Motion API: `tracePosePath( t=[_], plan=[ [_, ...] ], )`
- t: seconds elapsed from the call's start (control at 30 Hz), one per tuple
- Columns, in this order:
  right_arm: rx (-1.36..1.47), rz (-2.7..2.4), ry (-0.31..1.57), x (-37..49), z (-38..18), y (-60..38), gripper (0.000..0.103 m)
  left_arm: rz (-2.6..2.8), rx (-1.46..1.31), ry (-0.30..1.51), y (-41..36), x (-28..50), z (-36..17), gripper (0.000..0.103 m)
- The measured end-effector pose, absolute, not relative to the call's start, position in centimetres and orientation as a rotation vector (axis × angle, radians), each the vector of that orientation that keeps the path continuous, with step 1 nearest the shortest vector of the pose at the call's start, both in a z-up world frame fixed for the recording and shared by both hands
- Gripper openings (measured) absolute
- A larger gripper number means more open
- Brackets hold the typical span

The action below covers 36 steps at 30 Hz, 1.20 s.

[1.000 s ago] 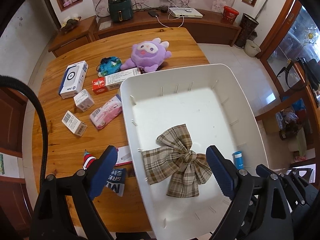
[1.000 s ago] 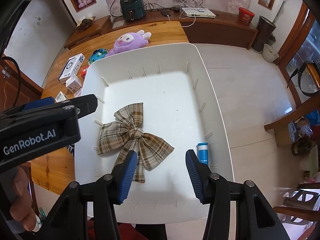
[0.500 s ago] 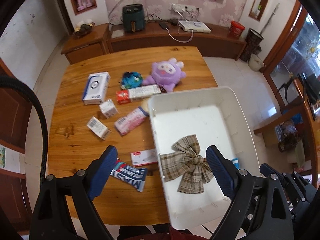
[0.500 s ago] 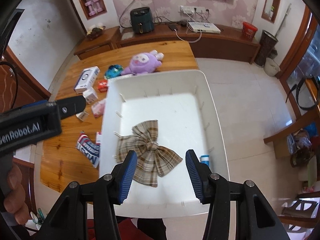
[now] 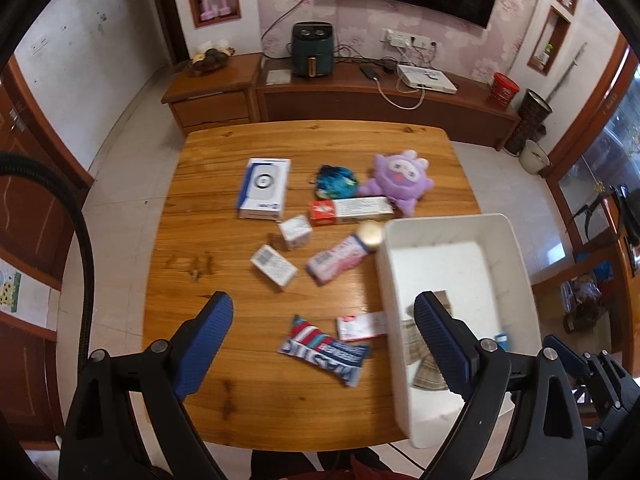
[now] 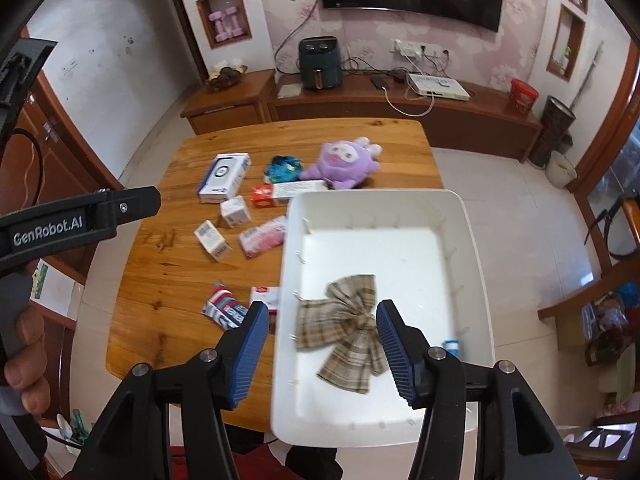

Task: Organize objects
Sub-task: 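Withdraw both tools from the tray back over the table, then grasp the HP wifi box with the left tool while the right tool grasps a white medicine box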

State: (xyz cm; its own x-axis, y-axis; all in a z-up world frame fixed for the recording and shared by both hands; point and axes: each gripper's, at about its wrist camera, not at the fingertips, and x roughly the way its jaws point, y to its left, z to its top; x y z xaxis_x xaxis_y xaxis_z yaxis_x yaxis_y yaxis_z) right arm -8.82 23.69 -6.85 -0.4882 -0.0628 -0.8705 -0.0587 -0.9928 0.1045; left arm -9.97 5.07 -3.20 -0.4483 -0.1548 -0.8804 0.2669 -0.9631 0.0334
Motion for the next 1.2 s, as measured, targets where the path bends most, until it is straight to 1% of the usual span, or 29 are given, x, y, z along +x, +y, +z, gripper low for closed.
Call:
tracePosePath(
  t=[0.3,0.43,0.57,0.9,1.03,1.2],
  plan=[
    [1.544,-2.691,-0.155,-12.7,-5.6,16.0,0.057,-2.441,1.404,0.183,-5.0,-10.3,-0.2,0.094],
    [1.542,-2.688,-0.143,-15.2,-6.3,12.6,0.059,-2.454,1.366,0.173,-9.2,-11.7,0.8,0.097],
    [1.543,-2.681,-0.103,-17.7,-7.6,9.9,0.06,-2.464,1.365,0.139,-11.4,-13.7,0.4,0.097],
    [1.607,-2.624,-0.062,-23.5,-14.1,6.7,0.059,-2.472,1.486,0.124,-13.5,-22.2,-5.1,0.097],
    [1.64,-2.573,-0.067,-25.3,-17.1,6.2,0.059,-2.463,1.584,0.129,-13.0,-26.2,-9.0,0.097],
    [1.676,-2.533,0.003,-27.0,-20.2,5.4,0.059,-2.428,1.681,0.084,-11.9,-29.8,-13.6,0.097]
  ],
)
